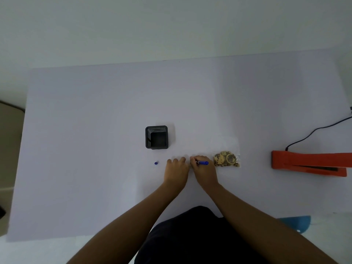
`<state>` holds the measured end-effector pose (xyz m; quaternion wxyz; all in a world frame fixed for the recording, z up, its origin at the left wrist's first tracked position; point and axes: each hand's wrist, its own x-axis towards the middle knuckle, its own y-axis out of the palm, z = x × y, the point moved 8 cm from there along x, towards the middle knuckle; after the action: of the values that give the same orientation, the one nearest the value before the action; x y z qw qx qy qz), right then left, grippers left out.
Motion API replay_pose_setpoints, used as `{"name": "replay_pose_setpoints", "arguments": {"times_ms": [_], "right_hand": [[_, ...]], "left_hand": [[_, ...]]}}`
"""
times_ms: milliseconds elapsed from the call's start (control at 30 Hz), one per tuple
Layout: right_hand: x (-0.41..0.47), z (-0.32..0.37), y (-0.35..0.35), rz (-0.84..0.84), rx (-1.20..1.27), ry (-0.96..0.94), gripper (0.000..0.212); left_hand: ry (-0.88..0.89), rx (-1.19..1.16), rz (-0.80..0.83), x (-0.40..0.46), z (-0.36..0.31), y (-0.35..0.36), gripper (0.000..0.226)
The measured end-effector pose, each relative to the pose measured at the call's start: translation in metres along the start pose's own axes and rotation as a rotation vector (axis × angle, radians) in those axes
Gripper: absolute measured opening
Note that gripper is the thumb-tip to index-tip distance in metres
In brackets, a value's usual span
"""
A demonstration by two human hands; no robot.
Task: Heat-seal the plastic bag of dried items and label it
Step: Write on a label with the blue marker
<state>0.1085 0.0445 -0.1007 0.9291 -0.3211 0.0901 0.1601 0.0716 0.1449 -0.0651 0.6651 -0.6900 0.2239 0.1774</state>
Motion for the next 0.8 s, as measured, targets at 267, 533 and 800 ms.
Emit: {"name": "replay_pose_setpoints", "arguments": {"times_ms": [267, 533, 800], "right_hand": [[-0.006, 0.005, 0.013, 0.083, 0.006, -0.046, 0.034], [-0.005, 0.007, 0.01, 0.074, 0.015, -0.065, 0.035], [-0.007, 0.005, 0.007, 0.063, 0.027, -0.031, 0.037]], "left_hand": [[-0.007, -0.01, -0.031, 0.001, 0.0, -0.001, 0.023], [-0.001, -0.005, -0.022, 0.001, 0.001, 0.0, 0.024], [0.003, 0.01, -0.019, 0.001, 0.0, 0.001, 0.02]]}}
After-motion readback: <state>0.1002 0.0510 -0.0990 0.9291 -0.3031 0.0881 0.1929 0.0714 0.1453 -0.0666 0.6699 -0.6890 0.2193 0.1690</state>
